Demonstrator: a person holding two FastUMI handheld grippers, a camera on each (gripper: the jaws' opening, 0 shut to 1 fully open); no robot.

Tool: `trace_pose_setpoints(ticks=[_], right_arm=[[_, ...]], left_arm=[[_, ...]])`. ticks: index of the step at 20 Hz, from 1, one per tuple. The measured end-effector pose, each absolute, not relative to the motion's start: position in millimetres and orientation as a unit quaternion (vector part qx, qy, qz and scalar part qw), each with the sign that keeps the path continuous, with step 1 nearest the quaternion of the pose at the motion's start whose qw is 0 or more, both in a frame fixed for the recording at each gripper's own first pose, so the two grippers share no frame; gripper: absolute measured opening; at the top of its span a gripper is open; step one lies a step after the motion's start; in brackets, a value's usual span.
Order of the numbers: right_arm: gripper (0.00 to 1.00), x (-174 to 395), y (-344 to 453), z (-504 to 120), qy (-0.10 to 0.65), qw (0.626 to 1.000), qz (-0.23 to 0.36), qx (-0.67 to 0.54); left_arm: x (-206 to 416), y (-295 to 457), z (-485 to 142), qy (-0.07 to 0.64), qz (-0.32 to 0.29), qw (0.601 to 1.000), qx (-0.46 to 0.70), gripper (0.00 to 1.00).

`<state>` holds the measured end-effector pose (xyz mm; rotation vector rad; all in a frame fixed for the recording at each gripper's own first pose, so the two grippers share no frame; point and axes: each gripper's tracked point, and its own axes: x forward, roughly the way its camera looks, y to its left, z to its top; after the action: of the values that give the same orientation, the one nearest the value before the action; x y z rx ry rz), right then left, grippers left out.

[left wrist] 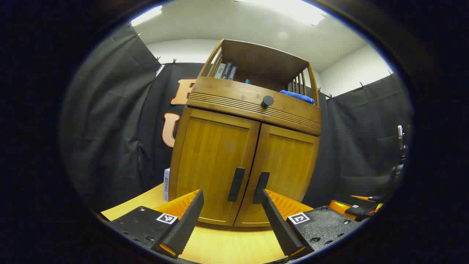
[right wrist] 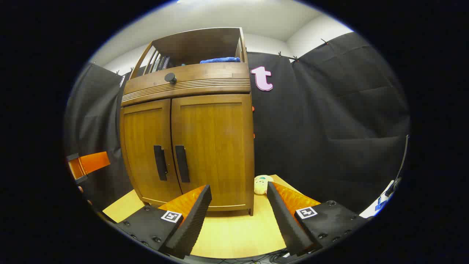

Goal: Open the right door of the double-door shoe cabinet with the right hand, and open the left door with the left hand.

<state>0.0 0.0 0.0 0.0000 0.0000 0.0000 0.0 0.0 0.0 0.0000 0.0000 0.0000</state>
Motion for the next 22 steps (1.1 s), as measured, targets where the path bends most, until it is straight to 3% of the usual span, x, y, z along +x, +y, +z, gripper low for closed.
trace_pose_setpoints(ticks=[1, 2, 3, 4, 5, 6, 9, 22], right_arm=[[0.89, 0.6, -3.6, -4.4, 0.011, 1.000, 0.001, 0.002], [1.00, 0.4, -5.6, -4.9, 0.014, 1.000, 0.006, 0.006], [0.89, 1.5, -7.7, -2.6, 0.014, 1.000, 0.008, 0.009], [0.98, 1.9, -11.1, -2.4, 0.014, 1.000, 0.009, 0.010], [0.98, 2.3, -14.0, -4.2, 0.017, 1.000, 0.011, 0.011], [0.91, 2.2, -16.4, -6.2, 0.020, 1.000, 0.014, 0.014], [0.98, 2.2, -20.3, -4.5, 0.020, 0.999, 0.020, 0.019], [0.98, 6.0, -4.9, -7.6, 0.013, 1.000, -0.013, 0.006]], left_arm=[[-0.2, -2.1, -3.1, 0.007, -0.002, 1.000, 0.004, 0.92], [-2.3, -4.4, -5.9, 0.016, -0.001, 1.000, 0.008, 0.92], [-5.2, -5.5, -6.1, 0.022, 0.002, 1.000, 0.011, 0.92], [-5.8, -6.5, -5.9, 0.023, 0.007, 1.000, 0.013, 0.95], [-6.2, -6.4, -2.7, 0.019, 0.015, 1.000, 0.013, 0.91], [-3.2, -6.0, -1.4, 0.017, 0.022, 1.000, 0.012, 0.91], [0.3, -7.1, 2.2, 0.010, 0.024, 1.000, 0.008, 0.92], [3.0, -6.3, -4.2, 0.036, -0.014, 0.999, 0.028, 0.92]])
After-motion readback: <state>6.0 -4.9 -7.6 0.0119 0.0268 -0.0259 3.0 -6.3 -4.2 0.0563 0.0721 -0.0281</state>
